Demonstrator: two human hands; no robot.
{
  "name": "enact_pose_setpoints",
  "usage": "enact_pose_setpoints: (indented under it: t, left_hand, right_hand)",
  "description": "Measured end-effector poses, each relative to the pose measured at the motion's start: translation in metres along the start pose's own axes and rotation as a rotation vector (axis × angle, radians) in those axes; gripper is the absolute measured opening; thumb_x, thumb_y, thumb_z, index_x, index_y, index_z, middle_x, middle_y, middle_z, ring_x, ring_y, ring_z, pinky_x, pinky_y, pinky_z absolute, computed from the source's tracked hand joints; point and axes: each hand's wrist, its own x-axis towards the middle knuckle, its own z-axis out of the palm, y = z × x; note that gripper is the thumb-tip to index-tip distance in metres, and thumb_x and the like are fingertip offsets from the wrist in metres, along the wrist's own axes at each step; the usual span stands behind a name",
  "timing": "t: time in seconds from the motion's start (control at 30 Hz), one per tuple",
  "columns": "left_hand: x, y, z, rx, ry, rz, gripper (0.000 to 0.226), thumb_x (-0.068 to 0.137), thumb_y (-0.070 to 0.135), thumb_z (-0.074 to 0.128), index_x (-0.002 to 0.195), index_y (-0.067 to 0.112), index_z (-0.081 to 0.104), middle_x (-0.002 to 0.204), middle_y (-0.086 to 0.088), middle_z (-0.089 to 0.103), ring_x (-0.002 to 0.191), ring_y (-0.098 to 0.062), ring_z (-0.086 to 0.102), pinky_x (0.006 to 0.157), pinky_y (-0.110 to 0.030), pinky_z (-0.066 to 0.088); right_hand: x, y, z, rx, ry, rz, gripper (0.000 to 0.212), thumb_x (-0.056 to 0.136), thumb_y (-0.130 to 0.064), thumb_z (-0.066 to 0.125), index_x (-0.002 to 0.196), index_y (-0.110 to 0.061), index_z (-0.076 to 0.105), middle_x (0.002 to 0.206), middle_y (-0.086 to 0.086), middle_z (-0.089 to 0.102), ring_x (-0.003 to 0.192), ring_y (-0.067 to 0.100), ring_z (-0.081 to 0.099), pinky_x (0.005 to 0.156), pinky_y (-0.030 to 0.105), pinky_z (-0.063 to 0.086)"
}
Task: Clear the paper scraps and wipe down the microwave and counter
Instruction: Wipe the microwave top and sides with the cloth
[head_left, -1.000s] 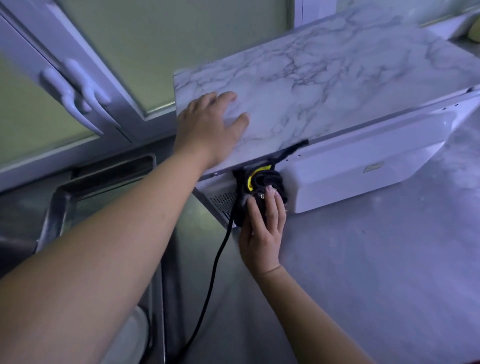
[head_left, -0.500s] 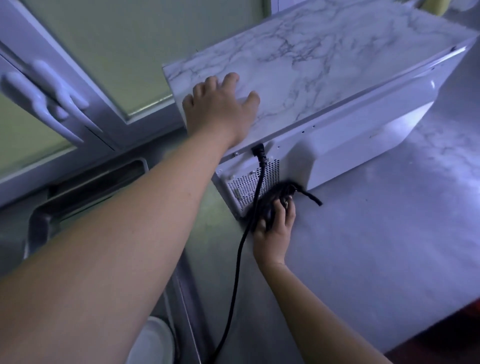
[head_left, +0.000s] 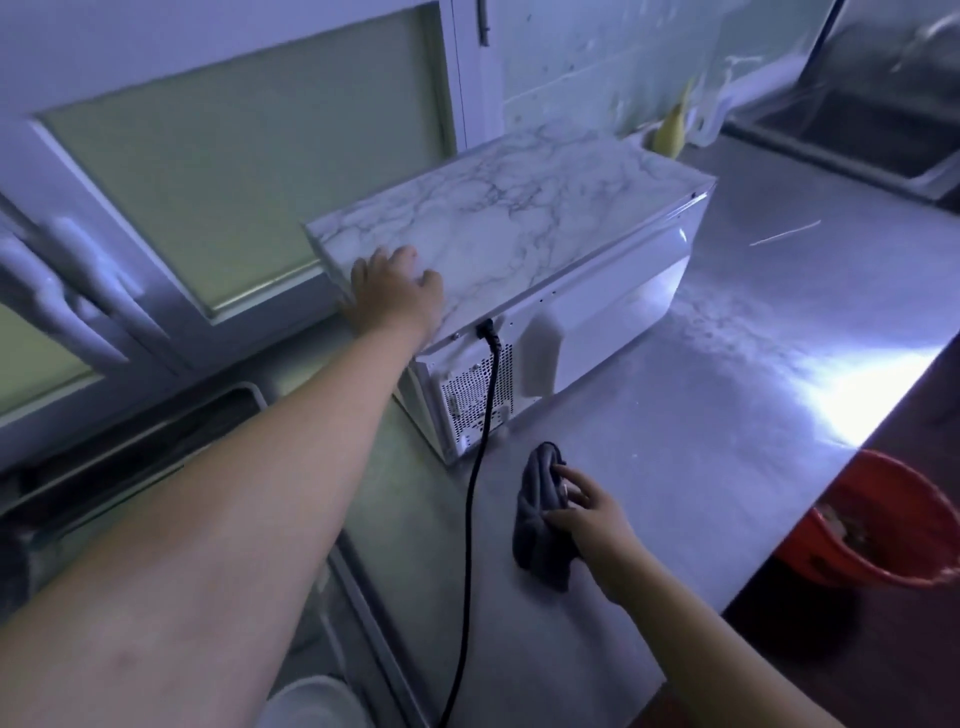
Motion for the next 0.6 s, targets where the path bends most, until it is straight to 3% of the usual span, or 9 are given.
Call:
enact_pose_setpoints:
  t: [0.13,0.2,0.33,0.47,0.53,0.6]
  left_hand:
    - [-0.011,-0.008,-0.008,0.090,-0.167,0.007,0.051,0.100,0.042,0.026,0.150,0.032,0.032,0.165,-0.004,0.018,0.150,-0.029,0.014,0.119,-0.055,0.016]
    - [-0.013,-0.002,-0.010,-0.009,-0.164,-0.034,0.050,0.102,0.038,0.026,0.152,0.032,0.029,0.167,-0.002,0.009,0.153,-0.028,0.003,0.120,-0.053,0.014]
    - [-0.021,-0.001,-0.005,-0.133,-0.076,-0.032,0.053,0.100,0.034,0.031,0.153,0.031,0.032,0.167,-0.001,0.011,0.154,-0.027,-0.002,0.121,-0.048,0.012]
    - [-0.015,0.001,-0.003,-0.154,-0.036,-0.038,0.053,0.098,0.033,0.036,0.152,0.033,0.035,0.166,0.001,0.015,0.154,-0.024,0.001,0.121,-0.044,0.012]
    - [-0.015,0.004,-0.001,-0.170,-0.019,-0.016,0.053,0.098,0.033,0.038,0.151,0.032,0.038,0.166,0.000,0.018,0.153,-0.024,0.003,0.121,-0.042,0.011]
    - [-0.014,0.004,0.000,-0.180,-0.007,-0.003,0.053,0.098,0.034,0.040,0.151,0.031,0.039,0.165,0.000,0.020,0.153,-0.021,0.004,0.121,-0.042,0.011]
  right_hand:
    - [-0.016,-0.020,0.003,0.037,0.062,-0.200,0.069,0.083,0.016,0.062,0.133,-0.030,0.057,0.122,0.000,0.065,0.097,0.004,0.067,0.080,0.024,0.057]
    - [-0.014,-0.035,0.016,0.053,0.117,-0.374,0.070,0.081,0.013,0.064,0.133,-0.034,0.057,0.129,-0.003,0.065,0.107,0.001,0.066,0.092,0.027,0.055]
    - [0.006,-0.069,0.046,0.173,0.286,-0.574,0.070,0.082,0.003,0.071,0.143,-0.027,0.054,0.140,-0.012,0.058,0.130,0.001,0.052,0.111,0.027,0.043]
    - [0.029,-0.082,0.071,0.355,0.369,-0.653,0.061,0.084,-0.002,0.072,0.134,-0.035,0.058,0.136,-0.009,0.055,0.128,-0.001,0.052,0.108,0.020,0.043]
    - [0.036,-0.076,0.080,0.313,0.357,-0.682,0.058,0.085,-0.005,0.073,0.127,-0.043,0.059,0.135,-0.008,0.053,0.126,-0.004,0.051,0.104,0.014,0.042]
    - [0.043,-0.069,0.085,0.192,0.383,-0.741,0.054,0.086,-0.006,0.074,0.128,-0.036,0.060,0.134,-0.002,0.053,0.126,-0.001,0.050,0.106,0.015,0.040]
